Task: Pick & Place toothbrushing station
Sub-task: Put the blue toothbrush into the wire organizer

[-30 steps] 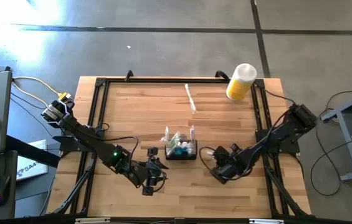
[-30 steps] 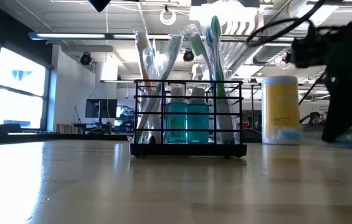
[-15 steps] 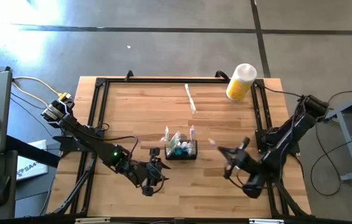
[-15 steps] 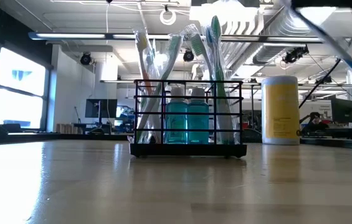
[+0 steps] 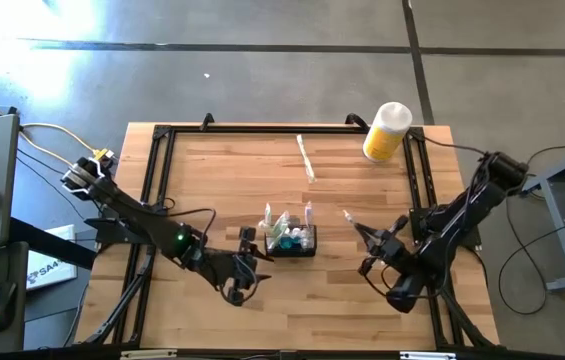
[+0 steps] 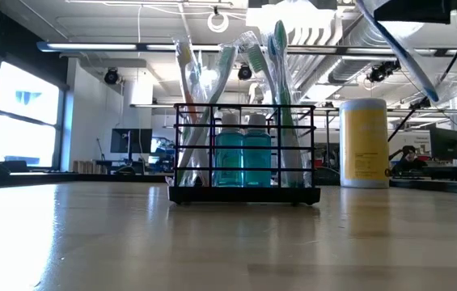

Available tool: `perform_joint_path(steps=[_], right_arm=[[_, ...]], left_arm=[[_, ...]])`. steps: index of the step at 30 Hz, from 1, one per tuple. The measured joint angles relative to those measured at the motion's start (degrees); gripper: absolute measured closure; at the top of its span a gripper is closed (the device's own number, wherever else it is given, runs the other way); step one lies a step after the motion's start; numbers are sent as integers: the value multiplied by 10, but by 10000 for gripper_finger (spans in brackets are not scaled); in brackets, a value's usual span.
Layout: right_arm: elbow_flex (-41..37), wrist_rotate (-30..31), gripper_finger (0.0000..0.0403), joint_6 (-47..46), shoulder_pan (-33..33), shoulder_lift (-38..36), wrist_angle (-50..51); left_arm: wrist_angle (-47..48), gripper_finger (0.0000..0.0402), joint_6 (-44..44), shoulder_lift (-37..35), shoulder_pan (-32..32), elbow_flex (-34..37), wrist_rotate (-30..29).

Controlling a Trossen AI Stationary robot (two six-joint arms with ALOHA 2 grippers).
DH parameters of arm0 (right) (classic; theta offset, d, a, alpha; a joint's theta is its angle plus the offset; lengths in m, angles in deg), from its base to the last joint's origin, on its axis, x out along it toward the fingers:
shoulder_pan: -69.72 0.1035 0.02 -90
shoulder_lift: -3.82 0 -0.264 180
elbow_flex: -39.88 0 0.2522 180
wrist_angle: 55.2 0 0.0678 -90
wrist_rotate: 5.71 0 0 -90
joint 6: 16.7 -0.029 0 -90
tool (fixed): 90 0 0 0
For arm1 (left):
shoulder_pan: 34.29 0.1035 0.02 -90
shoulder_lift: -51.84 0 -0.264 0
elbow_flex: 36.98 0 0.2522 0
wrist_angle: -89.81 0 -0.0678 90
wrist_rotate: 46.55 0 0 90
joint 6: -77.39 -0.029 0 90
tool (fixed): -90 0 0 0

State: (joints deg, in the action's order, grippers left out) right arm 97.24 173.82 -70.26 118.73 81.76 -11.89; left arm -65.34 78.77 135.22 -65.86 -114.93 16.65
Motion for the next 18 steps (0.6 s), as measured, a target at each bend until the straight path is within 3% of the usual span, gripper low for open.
perform_joint_path(steps=[2,5,12,15,18], right_arm=[[0,-37,400,97,-16,-1,-73],[0,-150,400,280,-47,1,-216],[0,-337,400,656,-78,4,-576],[-15,-450,400,774,-89,1,-711],[-53,-527,400,822,-119,-5,-815]], left_arm=[[8,224,-1,-9,3,0,2],[7,224,-10,-14,15,0,3],[13,224,-6,-13,34,0,15],[14,224,4,-13,35,0,23],[16,224,5,-12,34,0,27]])
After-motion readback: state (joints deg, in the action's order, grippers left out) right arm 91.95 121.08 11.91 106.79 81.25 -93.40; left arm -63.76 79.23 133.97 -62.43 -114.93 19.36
